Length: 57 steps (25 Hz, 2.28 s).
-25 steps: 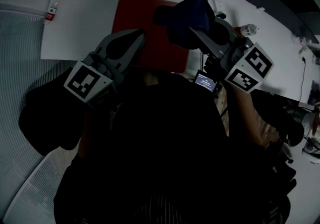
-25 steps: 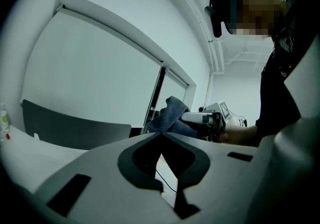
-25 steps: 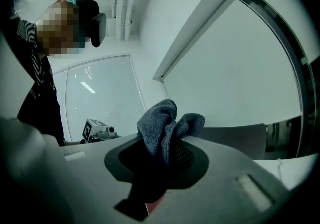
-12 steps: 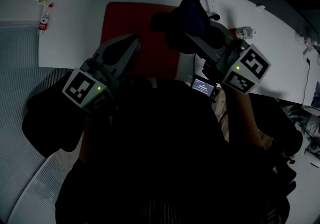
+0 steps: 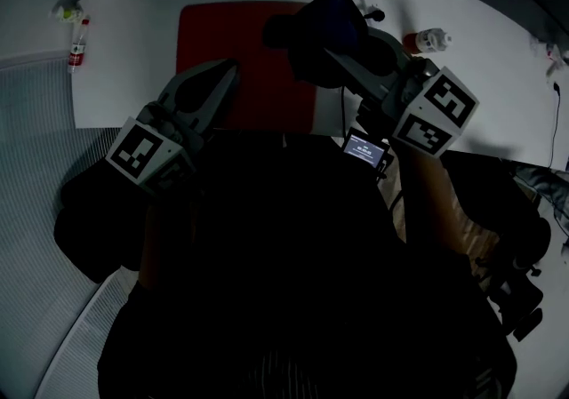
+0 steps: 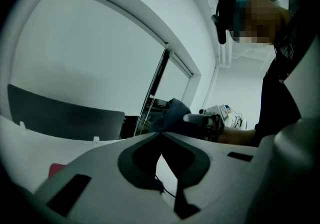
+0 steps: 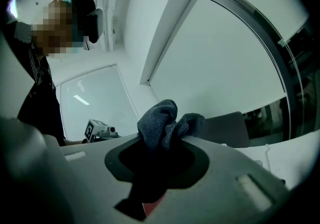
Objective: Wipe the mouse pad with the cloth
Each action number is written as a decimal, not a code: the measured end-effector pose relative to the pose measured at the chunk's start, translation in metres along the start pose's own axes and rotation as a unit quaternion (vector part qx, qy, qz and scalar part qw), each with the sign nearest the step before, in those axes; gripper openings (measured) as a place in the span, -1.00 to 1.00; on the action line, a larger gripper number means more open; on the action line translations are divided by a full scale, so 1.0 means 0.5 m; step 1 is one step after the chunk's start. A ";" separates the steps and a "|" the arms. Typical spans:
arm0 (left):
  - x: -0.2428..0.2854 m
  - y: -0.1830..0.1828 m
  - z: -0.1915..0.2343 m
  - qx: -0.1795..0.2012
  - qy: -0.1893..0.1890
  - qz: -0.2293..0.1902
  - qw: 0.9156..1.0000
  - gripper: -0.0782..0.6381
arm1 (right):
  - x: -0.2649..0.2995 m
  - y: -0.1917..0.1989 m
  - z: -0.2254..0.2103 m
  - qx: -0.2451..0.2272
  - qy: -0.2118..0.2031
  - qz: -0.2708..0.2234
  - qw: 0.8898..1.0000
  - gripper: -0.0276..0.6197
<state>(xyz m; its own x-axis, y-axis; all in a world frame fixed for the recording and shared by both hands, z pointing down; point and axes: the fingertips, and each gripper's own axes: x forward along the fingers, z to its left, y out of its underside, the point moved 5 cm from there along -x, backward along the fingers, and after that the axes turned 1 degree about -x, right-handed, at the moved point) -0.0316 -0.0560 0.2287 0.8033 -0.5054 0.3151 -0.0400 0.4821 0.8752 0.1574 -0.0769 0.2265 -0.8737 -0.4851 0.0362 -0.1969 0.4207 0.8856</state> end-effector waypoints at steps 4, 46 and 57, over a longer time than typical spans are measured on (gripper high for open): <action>0.033 0.007 0.005 0.012 0.020 0.014 1.000 -0.76 | -0.021 0.015 -0.020 0.012 0.024 -0.001 1.000 -0.65; 0.123 0.485 0.404 -0.108 -0.023 0.279 0.954 -0.76 | 0.174 0.142 -0.138 0.047 0.072 0.110 0.990 -0.65; 0.132 0.626 0.429 -0.159 -0.053 0.368 0.915 -0.76 | 0.194 0.183 -0.161 0.055 0.065 0.140 0.987 -0.65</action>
<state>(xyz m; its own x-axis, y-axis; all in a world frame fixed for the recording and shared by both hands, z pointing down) -0.1186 -0.0918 0.6019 0.5660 -0.0192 0.8242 -0.3575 0.8951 0.2664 0.0906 -0.1472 0.3486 -0.8382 -0.4286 0.3372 -0.0090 0.6292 0.7772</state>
